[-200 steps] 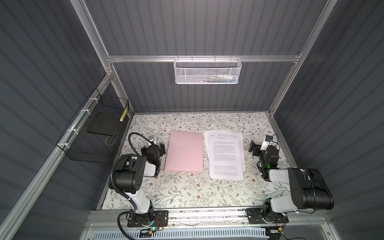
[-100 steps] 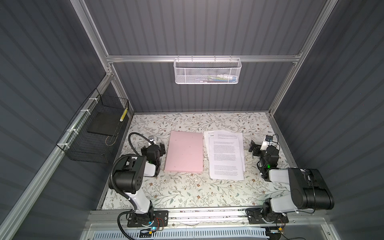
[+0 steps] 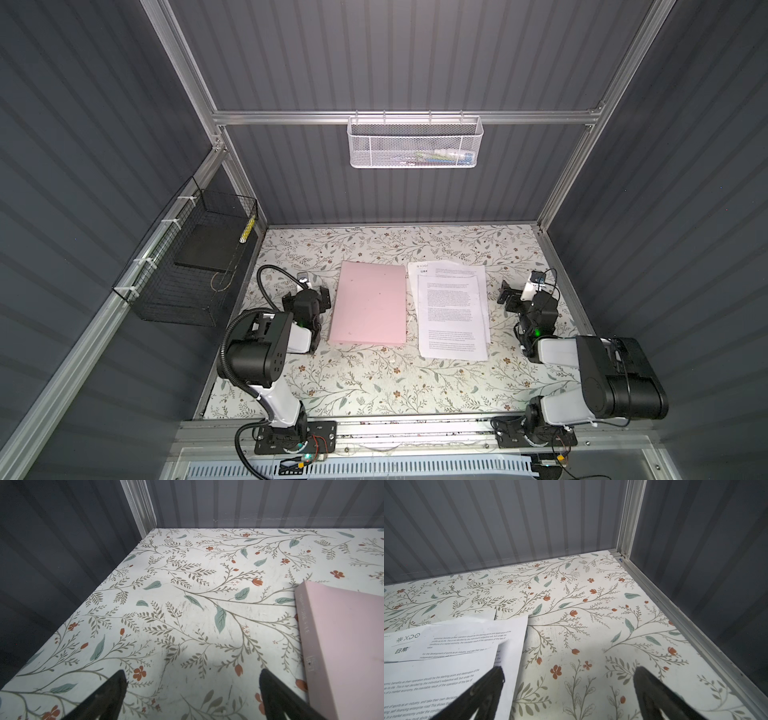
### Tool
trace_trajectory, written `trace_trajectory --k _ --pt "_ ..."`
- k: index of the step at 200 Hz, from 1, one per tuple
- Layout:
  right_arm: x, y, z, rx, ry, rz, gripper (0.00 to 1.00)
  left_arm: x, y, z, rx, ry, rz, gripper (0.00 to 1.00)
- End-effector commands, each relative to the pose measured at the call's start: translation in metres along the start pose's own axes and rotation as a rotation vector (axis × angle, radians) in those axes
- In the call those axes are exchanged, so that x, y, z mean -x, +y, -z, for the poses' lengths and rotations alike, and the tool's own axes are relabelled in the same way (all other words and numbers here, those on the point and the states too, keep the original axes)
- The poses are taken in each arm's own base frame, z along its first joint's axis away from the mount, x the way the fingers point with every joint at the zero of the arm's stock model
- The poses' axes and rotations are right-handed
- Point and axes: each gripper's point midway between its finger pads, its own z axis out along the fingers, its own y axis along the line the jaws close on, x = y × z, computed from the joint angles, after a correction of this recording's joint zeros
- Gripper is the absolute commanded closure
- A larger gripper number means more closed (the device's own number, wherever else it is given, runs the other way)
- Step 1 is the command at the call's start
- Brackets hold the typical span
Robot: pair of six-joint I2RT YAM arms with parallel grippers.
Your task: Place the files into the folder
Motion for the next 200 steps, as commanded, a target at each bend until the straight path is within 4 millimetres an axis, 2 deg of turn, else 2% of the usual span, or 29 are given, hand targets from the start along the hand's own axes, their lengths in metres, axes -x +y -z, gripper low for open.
trace_trajectory --k 1,64,77,88,117,145,162,180,200 --pt "0.006 0.000 -0.002 0.003 -0.011 -0.008 0.01 0.001 0.006 0.000 0.020 -0.006 0.012 0.00" --pt "0.007 0.000 -0.001 0.001 -0.017 -0.006 0.01 0.004 0.008 0.001 0.032 -0.019 0.010 0.00" --pt "0.012 -0.012 0.001 -0.079 -0.020 -0.032 0.01 0.005 0.006 0.003 0.032 0.003 0.003 0.00" --pt "0.013 -0.015 0.003 -0.095 -0.003 -0.040 0.01 0.016 -0.001 0.007 0.013 -0.035 -0.024 0.00" --pt "0.015 -0.008 0.004 -0.110 -0.024 0.008 0.01 0.041 -0.005 0.021 0.055 0.003 -0.105 0.00" --pt "0.026 -0.018 0.001 -0.192 0.020 0.000 0.01 0.062 0.001 0.038 0.077 -0.058 -0.024 0.00" --pt "0.039 -0.019 0.002 -0.217 0.047 0.012 0.01 0.064 -0.010 0.041 0.010 0.018 0.055 0.00" --pt "0.050 -0.021 0.007 -0.256 0.067 -0.031 0.01 0.062 -0.032 0.031 -0.062 0.182 0.043 0.00" --pt "0.056 0.000 0.007 -0.153 0.135 -0.165 0.01 0.062 -0.060 0.028 -0.173 0.263 0.031 0.00"
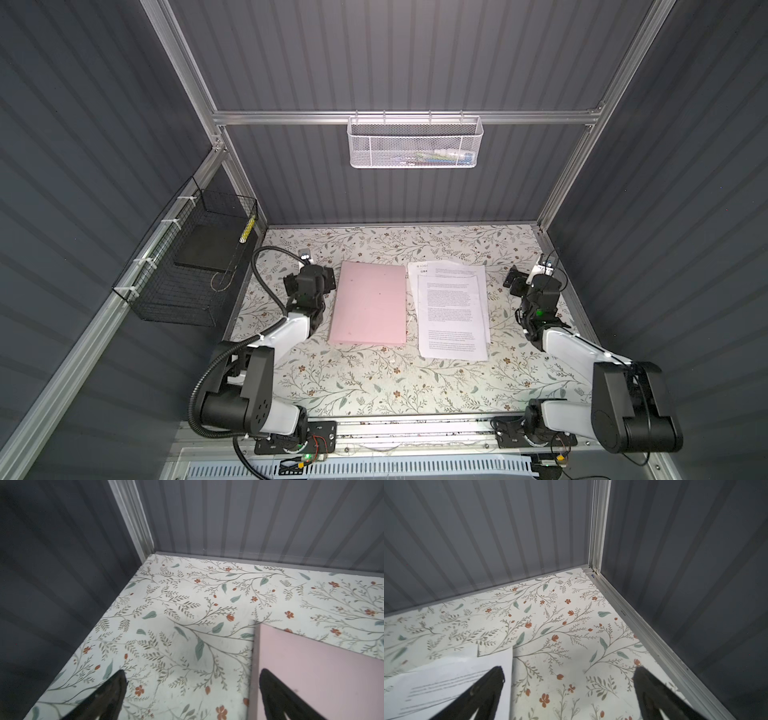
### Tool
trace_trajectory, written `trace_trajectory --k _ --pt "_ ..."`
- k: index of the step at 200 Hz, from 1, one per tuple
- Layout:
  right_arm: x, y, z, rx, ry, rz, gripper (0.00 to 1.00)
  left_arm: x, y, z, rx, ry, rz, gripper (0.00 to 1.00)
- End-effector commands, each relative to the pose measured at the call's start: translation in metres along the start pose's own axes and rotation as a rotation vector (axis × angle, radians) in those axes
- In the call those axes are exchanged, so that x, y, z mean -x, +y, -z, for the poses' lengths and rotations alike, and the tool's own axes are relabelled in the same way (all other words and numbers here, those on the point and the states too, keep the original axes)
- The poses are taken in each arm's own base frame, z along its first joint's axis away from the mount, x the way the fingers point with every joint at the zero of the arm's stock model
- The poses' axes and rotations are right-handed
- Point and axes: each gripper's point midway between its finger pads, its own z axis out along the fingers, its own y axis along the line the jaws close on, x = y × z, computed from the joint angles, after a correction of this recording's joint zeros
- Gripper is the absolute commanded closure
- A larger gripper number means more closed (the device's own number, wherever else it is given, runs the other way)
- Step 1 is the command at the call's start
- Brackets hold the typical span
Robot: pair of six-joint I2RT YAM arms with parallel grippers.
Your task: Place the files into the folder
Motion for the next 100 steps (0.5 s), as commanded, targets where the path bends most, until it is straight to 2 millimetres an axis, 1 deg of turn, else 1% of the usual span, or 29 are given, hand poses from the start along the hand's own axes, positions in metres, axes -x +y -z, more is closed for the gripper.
trace_trajectory --k 1,8,14,16,17,23,24,25,30,33,38,41,46,51,52,74,76,87,100 --pt "-0.013 0.009 0.006 0.029 0.154 -0.110 0.01 -0.033 -0.030 0.001 -0.134 0.229 -0.006 0.00" --pt "-0.014 0.021 0.008 0.087 0.193 -0.171 0.01 -0.033 -0.040 0.004 -0.192 0.244 0.008 0.00" --pt "-0.019 0.034 0.012 0.149 0.244 -0.219 0.01 -0.033 -0.048 0.008 -0.240 0.253 0.027 0.00" --pt "-0.020 0.041 0.013 0.183 0.262 -0.245 0.01 -0.033 -0.051 0.009 -0.256 0.257 0.035 0.00" --pt "-0.020 0.041 0.013 0.183 0.262 -0.245 0.01 -0.033 -0.052 0.010 -0.263 0.258 0.039 0.00" --pt "-0.023 0.056 0.017 0.248 0.304 -0.290 0.01 -0.034 -0.058 0.014 -0.299 0.271 0.063 0.00" --pt "-0.025 0.061 0.019 0.267 0.319 -0.301 0.01 -0.035 -0.058 0.015 -0.304 0.275 0.068 0.00" --pt "-0.025 0.061 0.019 0.267 0.319 -0.301 0.01 -0.036 -0.059 0.016 -0.310 0.279 0.072 0.00" --pt "-0.029 0.074 0.023 0.308 0.357 -0.326 0.01 -0.037 -0.062 0.019 -0.330 0.297 0.095 0.00" --pt "-0.030 0.078 0.024 0.317 0.370 -0.331 0.01 -0.039 -0.064 0.021 -0.342 0.309 0.105 0.00" --pt "-0.032 0.092 0.030 0.352 0.400 -0.335 0.01 -0.041 -0.068 0.025 -0.368 0.324 0.120 0.00" --pt "-0.034 0.096 0.032 0.361 0.414 -0.334 0.01 -0.043 -0.069 0.028 -0.377 0.336 0.130 0.00" --pt "-0.035 0.109 0.037 0.394 0.444 -0.330 0.01 -0.046 -0.069 0.031 -0.385 0.354 0.140 0.00" --pt "-0.036 0.116 0.041 0.411 0.463 -0.328 0.01 -0.050 -0.069 0.035 -0.389 0.368 0.152 0.00" --pt "-0.037 0.121 0.043 0.421 0.476 -0.324 0.01 -0.050 -0.069 0.036 -0.390 0.371 0.154 0.00" --pt "-0.050 0.158 0.060 0.517 0.575 -0.314 0.01 -0.067 -0.065 0.045 -0.386 0.430 0.177 0.00" --pt "-0.052 0.163 0.063 0.532 0.589 -0.313 0.01 -0.068 -0.065 0.045 -0.385 0.433 0.178 0.00" --pt "-0.059 0.178 0.069 0.570 0.636 -0.311 0.01 -0.075 -0.061 0.046 -0.367 0.443 0.175 0.00" --pt "-0.073 0.196 0.072 0.609 0.700 -0.307 0.02 -0.080 -0.055 0.045 -0.335 0.440 0.165 0.00"
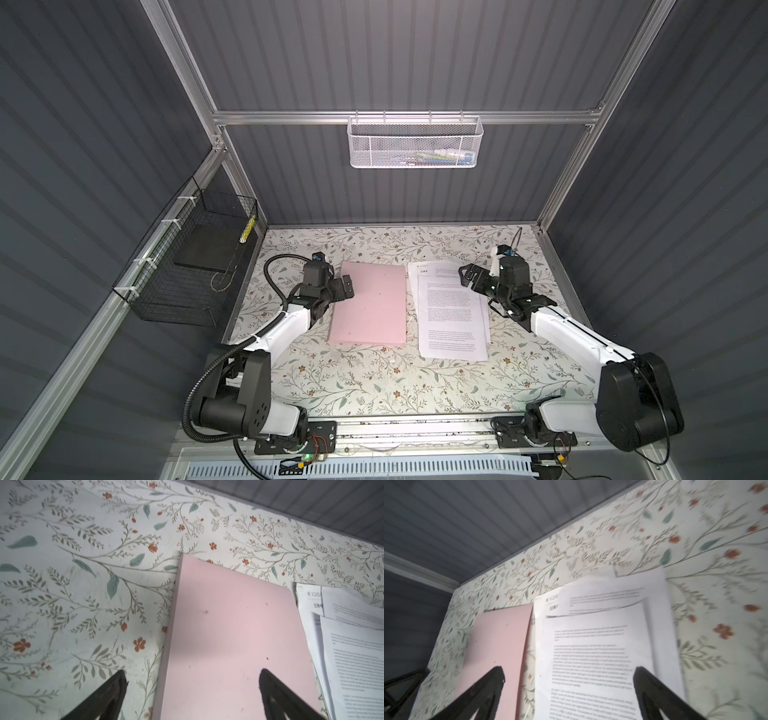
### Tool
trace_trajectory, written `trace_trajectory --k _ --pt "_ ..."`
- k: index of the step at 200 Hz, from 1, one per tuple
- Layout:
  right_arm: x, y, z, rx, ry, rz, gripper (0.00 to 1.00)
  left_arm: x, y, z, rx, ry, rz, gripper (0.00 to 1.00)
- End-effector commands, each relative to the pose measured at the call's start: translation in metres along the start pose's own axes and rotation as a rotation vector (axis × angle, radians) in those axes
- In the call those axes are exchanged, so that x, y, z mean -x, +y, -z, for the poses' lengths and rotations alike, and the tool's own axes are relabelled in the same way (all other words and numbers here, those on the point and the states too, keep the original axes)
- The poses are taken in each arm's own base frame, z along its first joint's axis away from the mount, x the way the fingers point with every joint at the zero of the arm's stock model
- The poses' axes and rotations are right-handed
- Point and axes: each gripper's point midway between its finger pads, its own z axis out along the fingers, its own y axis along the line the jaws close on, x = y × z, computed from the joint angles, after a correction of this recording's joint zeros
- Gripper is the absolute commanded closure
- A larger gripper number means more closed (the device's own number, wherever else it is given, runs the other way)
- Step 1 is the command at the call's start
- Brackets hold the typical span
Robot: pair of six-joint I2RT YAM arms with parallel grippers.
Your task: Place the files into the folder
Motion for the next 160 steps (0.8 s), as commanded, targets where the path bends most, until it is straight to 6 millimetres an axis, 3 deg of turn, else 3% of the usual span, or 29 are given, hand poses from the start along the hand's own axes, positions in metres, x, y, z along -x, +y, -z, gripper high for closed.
trace_trajectory --k 1,33,88,143,160 --pt "-0.040 0.024 -0.016 0.077 0.195 -0.067 0.02 -0.025 0.007 0.004 0.017 0.071 0.034 0.00" --pt "-0.062 0.049 -0.044 0.148 0.271 -0.055 0.07 -0.025 0.011 -0.003 0.039 0.063 0.001 0.00" --pt "-0.076 0.077 -0.077 0.192 0.335 -0.032 0.18 -0.013 0.007 -0.019 0.032 0.047 -0.009 0.01" --pt "-0.095 0.096 -0.100 0.269 0.427 -0.061 0.43 -0.010 0.006 -0.031 0.022 0.042 0.001 0.08" --pt "-0.101 0.100 -0.106 0.293 0.450 -0.079 0.45 -0.012 0.007 -0.035 0.017 0.054 0.014 0.09"
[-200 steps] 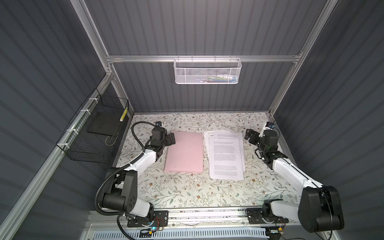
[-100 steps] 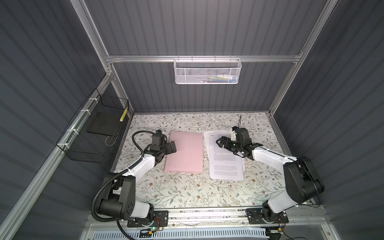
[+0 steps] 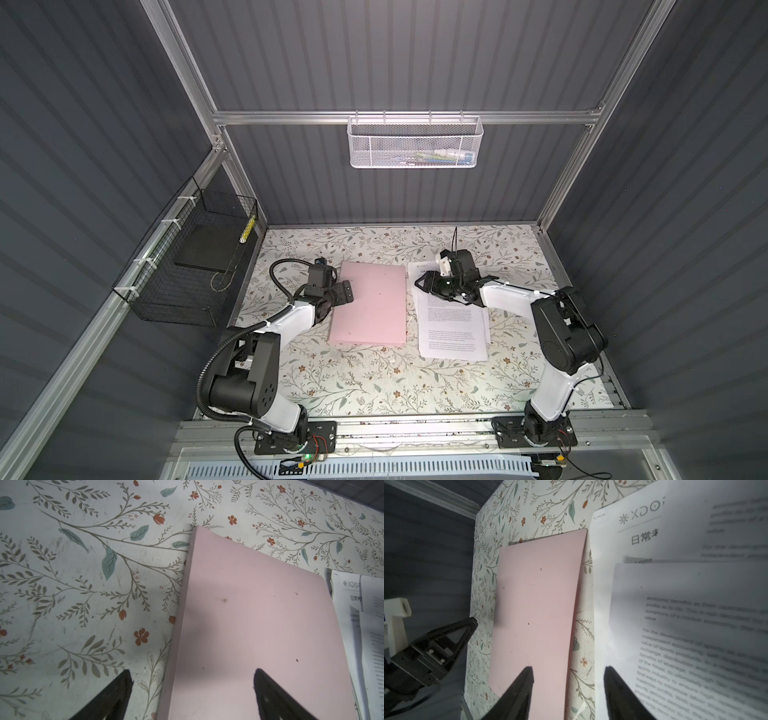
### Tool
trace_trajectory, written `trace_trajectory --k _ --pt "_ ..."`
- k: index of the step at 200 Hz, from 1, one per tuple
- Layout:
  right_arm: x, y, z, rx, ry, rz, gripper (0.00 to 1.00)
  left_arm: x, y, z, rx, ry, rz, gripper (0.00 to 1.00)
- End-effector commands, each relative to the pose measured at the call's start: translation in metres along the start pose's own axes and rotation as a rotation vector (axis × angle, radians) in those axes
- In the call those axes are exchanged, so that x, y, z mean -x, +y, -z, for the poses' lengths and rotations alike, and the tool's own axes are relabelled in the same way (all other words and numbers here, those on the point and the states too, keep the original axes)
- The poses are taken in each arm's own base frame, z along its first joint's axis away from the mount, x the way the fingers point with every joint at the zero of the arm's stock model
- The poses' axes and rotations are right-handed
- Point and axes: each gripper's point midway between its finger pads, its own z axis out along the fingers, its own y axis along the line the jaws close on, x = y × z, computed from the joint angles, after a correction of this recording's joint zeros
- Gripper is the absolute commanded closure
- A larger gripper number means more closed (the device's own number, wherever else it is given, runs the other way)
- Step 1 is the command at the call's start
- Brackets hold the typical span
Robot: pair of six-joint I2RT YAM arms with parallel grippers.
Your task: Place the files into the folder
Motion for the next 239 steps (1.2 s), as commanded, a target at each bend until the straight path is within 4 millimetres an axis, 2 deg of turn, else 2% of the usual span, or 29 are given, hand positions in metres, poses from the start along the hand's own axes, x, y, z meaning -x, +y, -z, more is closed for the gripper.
trace_trajectory --k 1,53,109,141,187,239 --pt "-0.002 0.015 -0.011 0.068 0.035 -0.009 0.45 0.008 -0.003 -0.006 -0.025 -0.008 0.009 0.09" --pt "-0.019 0.023 -0.036 0.125 0.117 -0.048 0.44 -0.004 0.001 -0.018 -0.081 0.029 0.072 0.09" --pt "-0.034 0.026 -0.058 0.128 0.177 -0.053 0.44 -0.019 -0.006 -0.027 -0.142 0.065 0.106 0.09" --pt "-0.041 0.025 -0.064 0.138 0.198 -0.070 0.44 -0.022 -0.012 -0.031 -0.176 0.082 0.115 0.09" --pt "-0.039 0.034 -0.059 0.174 0.190 -0.068 0.44 -0.028 -0.017 -0.037 -0.213 0.105 0.123 0.10" --pt "-0.029 0.073 -0.038 0.325 0.176 -0.064 0.46 -0.032 -0.030 -0.035 -0.281 0.119 0.134 0.11"
